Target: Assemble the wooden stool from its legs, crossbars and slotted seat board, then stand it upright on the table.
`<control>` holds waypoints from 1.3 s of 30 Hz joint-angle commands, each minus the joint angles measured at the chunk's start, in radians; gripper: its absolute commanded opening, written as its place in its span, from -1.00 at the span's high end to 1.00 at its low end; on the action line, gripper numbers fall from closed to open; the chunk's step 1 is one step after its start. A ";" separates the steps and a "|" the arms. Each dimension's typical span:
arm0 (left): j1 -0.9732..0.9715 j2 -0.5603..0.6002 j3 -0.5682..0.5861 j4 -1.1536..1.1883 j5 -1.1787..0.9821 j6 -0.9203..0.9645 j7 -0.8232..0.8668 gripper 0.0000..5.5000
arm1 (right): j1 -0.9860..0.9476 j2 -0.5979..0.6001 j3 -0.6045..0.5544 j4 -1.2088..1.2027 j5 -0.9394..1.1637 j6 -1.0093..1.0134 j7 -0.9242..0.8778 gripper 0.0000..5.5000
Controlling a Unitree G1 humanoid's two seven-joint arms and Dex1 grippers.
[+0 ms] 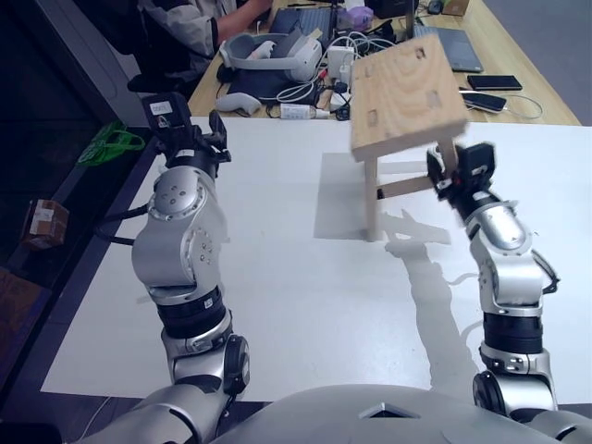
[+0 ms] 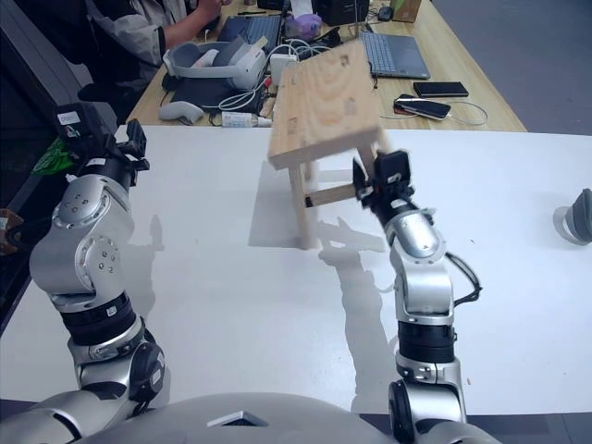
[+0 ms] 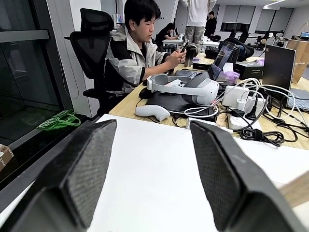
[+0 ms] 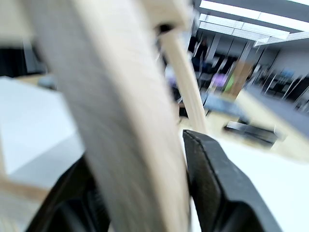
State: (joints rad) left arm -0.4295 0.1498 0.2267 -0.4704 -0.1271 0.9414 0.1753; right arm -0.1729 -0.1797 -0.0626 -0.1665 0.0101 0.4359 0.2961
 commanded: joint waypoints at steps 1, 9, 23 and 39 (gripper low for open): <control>-0.016 0.008 0.002 0.006 0.011 -0.003 -0.009 -0.01 | 0.011 -0.024 -0.001 0.006 0.012 0.038 0.001 0.48; -0.016 0.008 0.000 0.008 0.002 -0.022 -0.035 -0.01 | 0.029 -0.013 -0.004 0.002 0.060 -0.007 0.000 0.38; 0.313 -0.001 -0.146 -0.134 -0.031 -0.164 -0.208 -0.63 | 0.238 -0.011 -0.100 -0.247 0.281 0.018 0.029 -0.35; 0.612 -0.117 -0.298 -0.115 0.087 -0.377 -0.111 -0.63 | 0.453 0.133 -0.190 -0.215 0.413 -0.224 -0.044 -0.35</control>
State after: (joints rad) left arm 0.1755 0.0389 -0.0569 -0.5847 -0.0619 0.5793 0.0523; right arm 0.2703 -0.0547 -0.2564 -0.3755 0.4074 0.2228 0.2609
